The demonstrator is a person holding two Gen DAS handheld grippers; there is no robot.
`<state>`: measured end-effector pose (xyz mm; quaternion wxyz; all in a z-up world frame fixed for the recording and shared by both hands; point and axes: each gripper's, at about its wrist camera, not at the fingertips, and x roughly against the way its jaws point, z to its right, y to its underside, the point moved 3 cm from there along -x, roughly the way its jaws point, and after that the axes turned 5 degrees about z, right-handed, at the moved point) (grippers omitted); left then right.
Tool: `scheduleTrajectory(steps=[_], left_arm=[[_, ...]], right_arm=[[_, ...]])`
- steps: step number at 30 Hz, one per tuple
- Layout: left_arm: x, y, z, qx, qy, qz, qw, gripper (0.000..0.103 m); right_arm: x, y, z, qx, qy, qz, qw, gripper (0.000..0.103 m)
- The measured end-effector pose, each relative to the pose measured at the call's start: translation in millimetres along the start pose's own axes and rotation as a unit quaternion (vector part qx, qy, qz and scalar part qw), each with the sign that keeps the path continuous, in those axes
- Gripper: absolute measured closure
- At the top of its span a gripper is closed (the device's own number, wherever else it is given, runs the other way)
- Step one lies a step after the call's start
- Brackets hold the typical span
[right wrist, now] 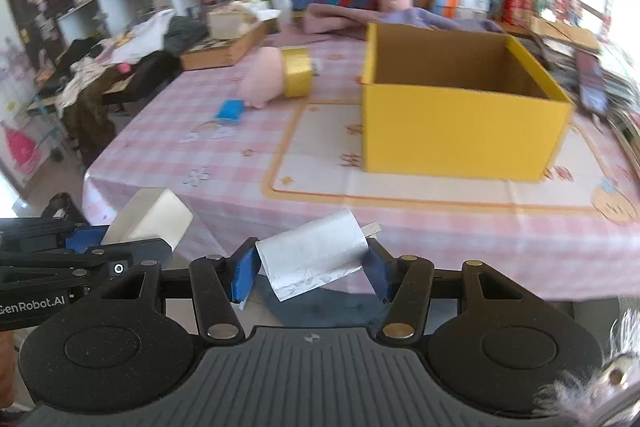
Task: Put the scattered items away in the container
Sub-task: 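Lift both held items and carry them toward the yellow box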
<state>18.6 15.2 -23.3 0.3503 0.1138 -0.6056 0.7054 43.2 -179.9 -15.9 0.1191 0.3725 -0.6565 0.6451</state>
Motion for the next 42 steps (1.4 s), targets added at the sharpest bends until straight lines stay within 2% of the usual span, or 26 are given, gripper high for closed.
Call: scheduleTrajectory(steps=[11,26,42], left_arm=[[-13.1,2.8,33.5,-0.041,0.052,-0.019,0.9976,0.07],[-29.3,1.7,65.9,-0.076,0.1,-0.035,0.9915,0.07],[-42.9,-3.6,79.0,-0.085,0.128,-0.037,0.9875,0.07]], right_arm=[[29.7,17.8,29.3,-0.039,0.053,0.009,0.998,0.05],[49.7,27.5,56.3,-0.07,0.095,0.012,0.993,0.05],[55.9,24.6,67.0,-0.072,0.118,0.011,0.99,0.05]])
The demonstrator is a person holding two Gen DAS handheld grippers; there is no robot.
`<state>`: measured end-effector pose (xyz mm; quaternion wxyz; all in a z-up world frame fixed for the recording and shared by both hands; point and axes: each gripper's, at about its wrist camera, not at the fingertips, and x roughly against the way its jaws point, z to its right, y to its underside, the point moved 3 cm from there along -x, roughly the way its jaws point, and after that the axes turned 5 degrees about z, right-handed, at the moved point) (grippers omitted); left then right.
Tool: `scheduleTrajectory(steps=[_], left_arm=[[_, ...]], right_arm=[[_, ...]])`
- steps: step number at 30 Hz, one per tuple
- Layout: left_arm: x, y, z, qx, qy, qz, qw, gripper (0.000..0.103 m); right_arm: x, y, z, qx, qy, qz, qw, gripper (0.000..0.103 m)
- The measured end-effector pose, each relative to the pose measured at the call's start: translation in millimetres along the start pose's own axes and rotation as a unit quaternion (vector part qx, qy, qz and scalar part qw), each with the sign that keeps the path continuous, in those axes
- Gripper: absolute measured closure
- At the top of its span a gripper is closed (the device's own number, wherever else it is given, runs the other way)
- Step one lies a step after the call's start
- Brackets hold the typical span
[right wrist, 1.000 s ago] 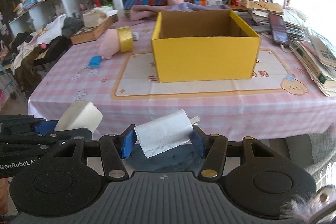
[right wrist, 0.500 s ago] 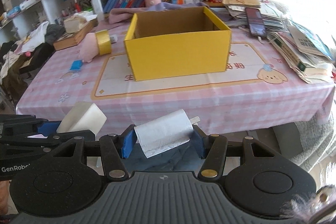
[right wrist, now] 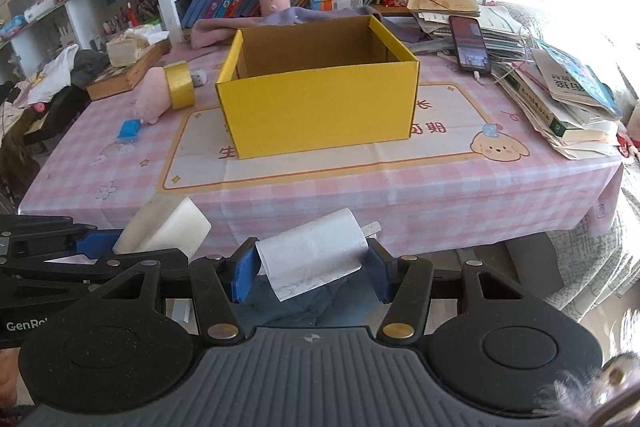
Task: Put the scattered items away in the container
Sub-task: 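Lift both held items and carry them toward the yellow box, then lower both items into the yellow box and open both tools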
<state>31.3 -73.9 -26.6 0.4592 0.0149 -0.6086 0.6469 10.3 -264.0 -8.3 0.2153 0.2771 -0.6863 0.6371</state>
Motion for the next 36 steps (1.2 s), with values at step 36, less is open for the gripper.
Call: scheduleTrajectory(steps=[36], left_arm=[[-102.4,-153.2,-33.0,-0.052,-0.081,0.086,0.9916,0.07]], right_arm=[[-120.4,-167.8,51.8,0.06,-0.056,0.083,0.993,0.05]])
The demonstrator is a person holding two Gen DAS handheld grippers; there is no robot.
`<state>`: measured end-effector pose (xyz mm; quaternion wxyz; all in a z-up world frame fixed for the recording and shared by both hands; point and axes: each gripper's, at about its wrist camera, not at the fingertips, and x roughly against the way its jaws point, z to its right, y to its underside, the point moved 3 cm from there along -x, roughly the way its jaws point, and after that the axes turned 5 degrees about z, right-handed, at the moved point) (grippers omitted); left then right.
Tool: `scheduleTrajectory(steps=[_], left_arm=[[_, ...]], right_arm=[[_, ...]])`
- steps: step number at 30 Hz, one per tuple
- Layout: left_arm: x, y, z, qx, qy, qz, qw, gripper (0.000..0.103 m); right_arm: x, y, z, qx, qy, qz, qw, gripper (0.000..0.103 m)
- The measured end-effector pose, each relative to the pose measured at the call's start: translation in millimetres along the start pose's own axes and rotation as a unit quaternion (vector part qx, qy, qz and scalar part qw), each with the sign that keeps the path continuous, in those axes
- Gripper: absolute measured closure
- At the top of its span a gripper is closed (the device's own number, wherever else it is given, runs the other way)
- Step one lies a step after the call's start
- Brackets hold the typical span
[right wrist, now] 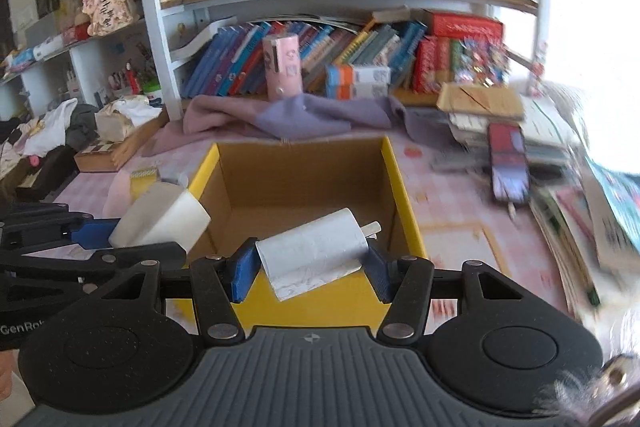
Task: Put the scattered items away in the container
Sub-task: 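Lower both items into the yellow box and open both tools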
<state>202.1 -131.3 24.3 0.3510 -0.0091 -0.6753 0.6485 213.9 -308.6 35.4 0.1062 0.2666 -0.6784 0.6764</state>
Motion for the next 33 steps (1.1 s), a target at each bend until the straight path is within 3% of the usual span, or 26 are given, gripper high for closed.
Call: scheduleTrajectory(steps=[8,16,25,29,33], left_arm=[[-77.9,-14.8,-13.1,-0.056,-0.049,-0.057,0.9956,0.07],[-147.1,-10.8,-30.1,-0.106,-0.065,-0.128,0.9839,0.07],[-179.8,-3.0,-36.7,-0.159,-0.081,-0.179,0.9677,0.069],[-187.0,0.2,-39.8,-0.155,-0.08,-0.199,0.9645,0.069],[-189.0,1.8,-30.7,-0.172,-0.078,-0.2,0.9614,0.069]], right_arm=[[-98.9,-25.0,24.0,0.086,-0.043,-0.045,0.994,0.05],[-175.7,-23.6,26.3,0.201,-0.09,-0.107,0.97,0.05],[-219.7,-13.5,23.3,0.287,-0.129,-0.16,0.935,0.05],[-224.4,-10.1,24.6,0.286,-0.146,-0.186,0.929,0.05],[-221.9,-1.1,27.3,0.296,-0.13,-0.209,0.923,0.05]])
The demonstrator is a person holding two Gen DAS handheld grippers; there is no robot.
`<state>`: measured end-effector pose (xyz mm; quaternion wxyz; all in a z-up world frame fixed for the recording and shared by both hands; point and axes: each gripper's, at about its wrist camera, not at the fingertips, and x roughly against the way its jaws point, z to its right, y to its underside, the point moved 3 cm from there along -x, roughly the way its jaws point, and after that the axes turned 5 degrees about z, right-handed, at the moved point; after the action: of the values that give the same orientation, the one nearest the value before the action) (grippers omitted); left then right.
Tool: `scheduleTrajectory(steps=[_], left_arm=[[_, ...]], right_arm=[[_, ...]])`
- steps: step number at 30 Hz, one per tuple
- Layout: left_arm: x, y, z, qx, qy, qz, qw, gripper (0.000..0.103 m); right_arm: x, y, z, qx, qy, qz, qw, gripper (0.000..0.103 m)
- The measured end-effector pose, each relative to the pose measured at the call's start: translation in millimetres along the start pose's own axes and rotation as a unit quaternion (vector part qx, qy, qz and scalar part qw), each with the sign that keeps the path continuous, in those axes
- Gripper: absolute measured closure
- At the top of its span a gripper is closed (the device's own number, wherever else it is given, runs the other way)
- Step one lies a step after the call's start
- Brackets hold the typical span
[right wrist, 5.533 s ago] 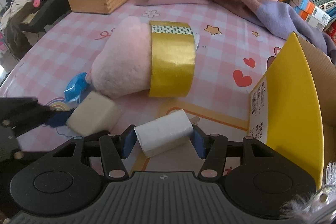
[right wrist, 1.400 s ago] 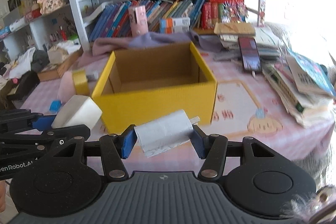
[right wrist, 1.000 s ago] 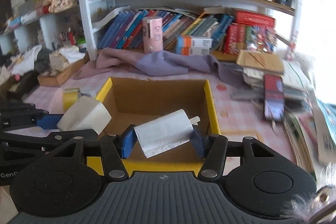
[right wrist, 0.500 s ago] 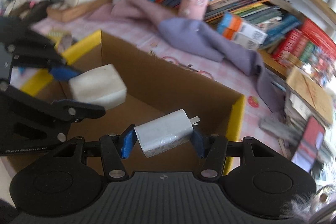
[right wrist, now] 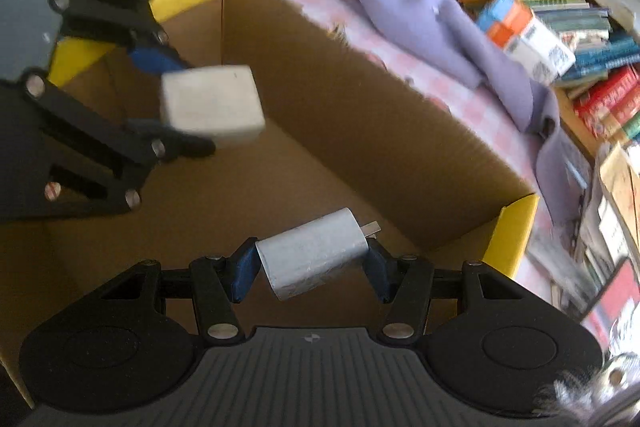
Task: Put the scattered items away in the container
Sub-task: 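Lower both items into the yellow box and open both tools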
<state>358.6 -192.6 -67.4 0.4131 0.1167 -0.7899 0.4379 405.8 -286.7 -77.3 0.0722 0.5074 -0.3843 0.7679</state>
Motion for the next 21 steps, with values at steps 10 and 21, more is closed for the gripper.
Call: scheduleTrajectory(steps=[10,21], left_arm=[[-5.5,-2.9,4.2,-0.007,-0.001,-0.019,0.9998,0.065],[32.8,-1.2,4.3,0.016,-0.056,0.058,0.9966,0.02]], right_arm=[[1.7,0.4,2.6,-0.017,0.001,0.0,1.0,0.05],[29.2,-6.1,7.4,-0.038,0.041,0.062,0.996,0.032]])
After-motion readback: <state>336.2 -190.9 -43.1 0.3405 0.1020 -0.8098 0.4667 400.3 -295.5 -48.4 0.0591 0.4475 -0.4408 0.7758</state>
